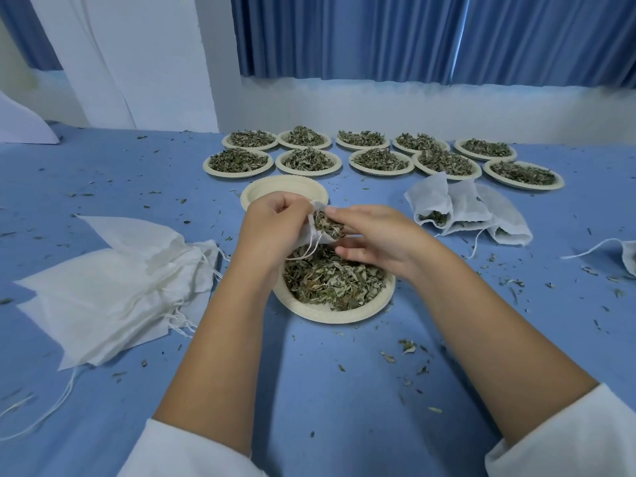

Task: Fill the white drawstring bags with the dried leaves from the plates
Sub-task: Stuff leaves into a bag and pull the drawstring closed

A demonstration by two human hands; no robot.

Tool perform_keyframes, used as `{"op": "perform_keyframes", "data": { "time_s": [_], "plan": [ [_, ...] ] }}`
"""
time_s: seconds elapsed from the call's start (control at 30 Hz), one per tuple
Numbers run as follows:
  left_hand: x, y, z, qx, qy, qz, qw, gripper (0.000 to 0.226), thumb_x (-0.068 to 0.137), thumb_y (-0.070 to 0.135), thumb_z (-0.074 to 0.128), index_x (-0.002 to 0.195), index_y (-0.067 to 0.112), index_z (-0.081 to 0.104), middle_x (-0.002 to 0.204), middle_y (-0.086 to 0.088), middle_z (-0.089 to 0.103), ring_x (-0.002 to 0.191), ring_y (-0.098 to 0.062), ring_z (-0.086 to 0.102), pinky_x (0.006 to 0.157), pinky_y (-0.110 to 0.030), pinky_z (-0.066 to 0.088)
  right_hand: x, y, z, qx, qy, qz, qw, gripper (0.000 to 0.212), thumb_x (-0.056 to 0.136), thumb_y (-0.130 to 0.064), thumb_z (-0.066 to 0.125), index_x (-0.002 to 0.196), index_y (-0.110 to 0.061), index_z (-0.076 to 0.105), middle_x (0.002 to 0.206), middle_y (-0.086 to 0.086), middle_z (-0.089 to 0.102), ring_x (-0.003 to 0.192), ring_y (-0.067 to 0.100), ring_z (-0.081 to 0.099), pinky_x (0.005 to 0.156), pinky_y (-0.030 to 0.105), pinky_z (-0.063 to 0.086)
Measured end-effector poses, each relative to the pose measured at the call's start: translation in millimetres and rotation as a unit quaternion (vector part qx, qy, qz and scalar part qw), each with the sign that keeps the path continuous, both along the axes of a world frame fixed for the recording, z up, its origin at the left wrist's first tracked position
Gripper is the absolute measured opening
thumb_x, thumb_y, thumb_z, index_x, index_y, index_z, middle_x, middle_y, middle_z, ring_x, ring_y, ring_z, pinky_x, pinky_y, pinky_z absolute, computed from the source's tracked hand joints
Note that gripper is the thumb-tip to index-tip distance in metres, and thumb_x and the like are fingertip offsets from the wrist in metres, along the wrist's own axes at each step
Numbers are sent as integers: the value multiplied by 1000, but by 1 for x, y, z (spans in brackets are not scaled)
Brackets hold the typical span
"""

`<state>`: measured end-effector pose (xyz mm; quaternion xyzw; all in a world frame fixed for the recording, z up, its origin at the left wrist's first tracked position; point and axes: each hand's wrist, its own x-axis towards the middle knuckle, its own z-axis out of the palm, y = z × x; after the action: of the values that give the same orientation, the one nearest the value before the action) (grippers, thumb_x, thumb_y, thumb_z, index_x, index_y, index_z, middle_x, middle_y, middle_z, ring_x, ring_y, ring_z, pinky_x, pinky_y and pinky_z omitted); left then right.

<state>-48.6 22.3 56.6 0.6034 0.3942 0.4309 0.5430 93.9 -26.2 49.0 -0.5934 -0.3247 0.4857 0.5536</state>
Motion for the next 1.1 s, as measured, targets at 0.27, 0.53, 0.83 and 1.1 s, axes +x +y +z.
{"op": "perform_keyframes", "data": {
  "time_s": [0.27, 0.53, 0.83, 1.1],
  "plan": [
    [-2, 3, 1, -28, -20, 18, 999, 17, 91, 6, 56, 75, 13, 59, 39, 14, 44, 29, -1, 32, 34, -10, 27, 5, -4, 5, 21, 148, 70, 986, 17, 86, 0, 67, 103, 1, 64, 90, 16, 70, 73, 19, 71, 61, 22, 57],
    [-2, 1, 2, -47, -35, -50, 997, 15, 92, 9, 58, 78, 13, 63, 45, 9, 41, 33, -2, 26, 34, -15, 23, 2, 0, -5, 24, 136, 106, 985, 8, 87, -7, 66, 94, -5, 63, 80, 7, 72, 72, 13, 71, 57, 17, 55],
    [2, -8, 2, 74, 40, -65, 994, 18, 88, 9, 61, 73, 18, 67, 45, 15, 55, 36, 2, 44, 39, -9, 34, -4, 8, -14, -22, -185, -29, 982, 8, 93, -2, 59, 92, -4, 66, 82, 9, 71, 54, 12, 68, 48, 20, 54],
    [2, 2, -2, 73, 66, 41, 994, 14, 88, 10, 58, 77, 14, 65, 42, 14, 53, 34, 2, 42, 37, -10, 33, 6, -4, 9, -15, -56, 67, 996, 8, 88, -9, 68, 95, -6, 69, 96, 5, 66, 81, 15, 74, 58, 21, 54]
  ]
}}
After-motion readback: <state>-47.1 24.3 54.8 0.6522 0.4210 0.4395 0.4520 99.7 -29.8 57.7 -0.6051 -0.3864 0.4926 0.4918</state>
